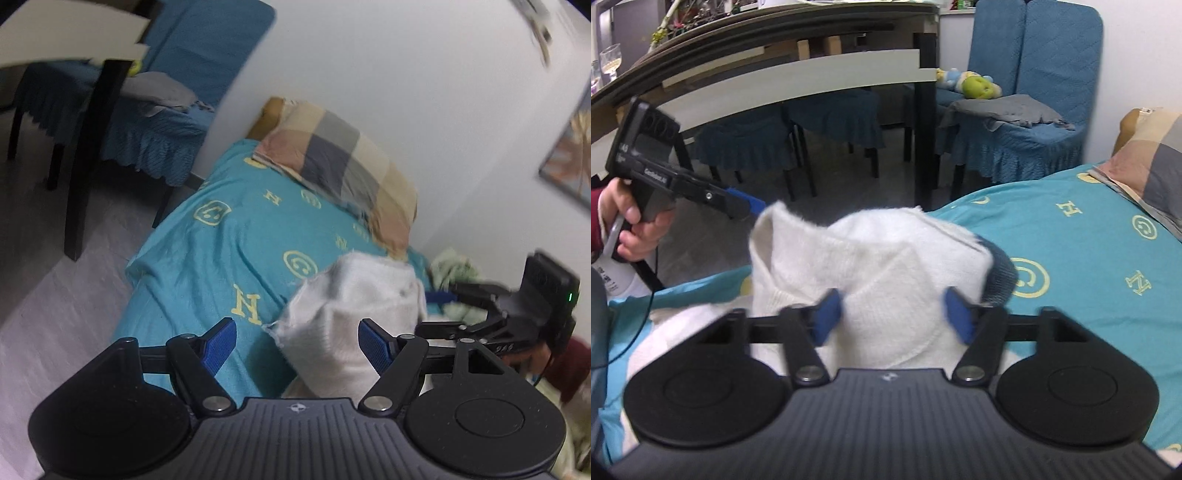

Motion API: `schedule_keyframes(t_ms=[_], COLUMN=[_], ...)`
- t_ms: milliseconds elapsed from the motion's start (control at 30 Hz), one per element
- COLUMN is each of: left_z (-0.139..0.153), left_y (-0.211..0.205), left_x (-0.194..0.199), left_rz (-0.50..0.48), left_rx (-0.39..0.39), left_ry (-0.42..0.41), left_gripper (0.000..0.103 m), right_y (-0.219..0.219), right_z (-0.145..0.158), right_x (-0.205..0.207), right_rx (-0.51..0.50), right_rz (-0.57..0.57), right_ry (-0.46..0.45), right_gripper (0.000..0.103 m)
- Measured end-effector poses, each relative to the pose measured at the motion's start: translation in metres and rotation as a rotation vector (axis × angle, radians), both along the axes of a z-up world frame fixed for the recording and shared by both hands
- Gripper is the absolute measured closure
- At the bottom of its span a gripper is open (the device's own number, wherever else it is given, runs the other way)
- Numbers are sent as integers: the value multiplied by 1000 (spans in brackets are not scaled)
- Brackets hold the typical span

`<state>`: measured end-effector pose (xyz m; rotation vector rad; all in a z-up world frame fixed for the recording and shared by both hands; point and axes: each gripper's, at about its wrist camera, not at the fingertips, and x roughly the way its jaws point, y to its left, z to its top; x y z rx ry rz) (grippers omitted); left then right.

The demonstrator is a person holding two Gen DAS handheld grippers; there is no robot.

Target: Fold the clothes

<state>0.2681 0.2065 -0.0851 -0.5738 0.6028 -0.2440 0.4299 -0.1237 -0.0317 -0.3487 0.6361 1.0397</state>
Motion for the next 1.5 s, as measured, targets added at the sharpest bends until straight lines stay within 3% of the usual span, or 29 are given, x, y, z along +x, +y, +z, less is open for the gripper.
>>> schedule_keyframes(t_ms=[67,167,233,367,533,600,700,800,900,1033,1133,1233,1367,1400,1500], left_z=[-5,-11,-12,-7,-10,-16,-29,-45,-63,-83,-91,-95,-97,-95,-92], left_y=[1,-6,-12,-25,-31,-32,-37,-43,-50,-52,-51,-51,-49,-51,-59], left_x=[-5,-11,-14,-26,-29,-26,-16,-2,10,20,24,24,21,19,16], left_rz=[32,53,45,27,11,1,-19,-52,-79,-119,-145,-163,-177,-182,-197], left_rx=[-58,-103,-96,-50,-27,-16,59,101,150,147,134,131,126,133,168], left_ry=[-15,-37,-45,-83,-99,-88,-53,1,52,116,136,131,113,113,112], left_gripper=[28,28,29,29,29,29,29,29,29,30,30,28,27,27,29], right_y=[-5,-14,-20,-46,-81,-97,-112,-117,-124,-133,-129,-119,-114,-113,-107], right_z=[8,19,27,63,97,99,83,47,-6,-69,-90,-80,-50,-43,-28], right_x=[-15,-38,-52,-66,-28,3,54,103,142,162,161,138,95,80,16], right_rx=[-5,-12,-14,58,110,147,125,48,-32,-39,9,64,134,154,206], right_rz=[-18,-45,-67,-261,-517,-640,-801,-926,-1013,-1080,-1117,-1116,-1098,-1098,-1088], right_ry=[-40,-99,-139,-247,-387,-389,-402,-383,-330,-224,-167,-200,-220,-214,-155], right_gripper=[75,79,79,80,81,82,84,84,84,84,80,73,33,28,28])
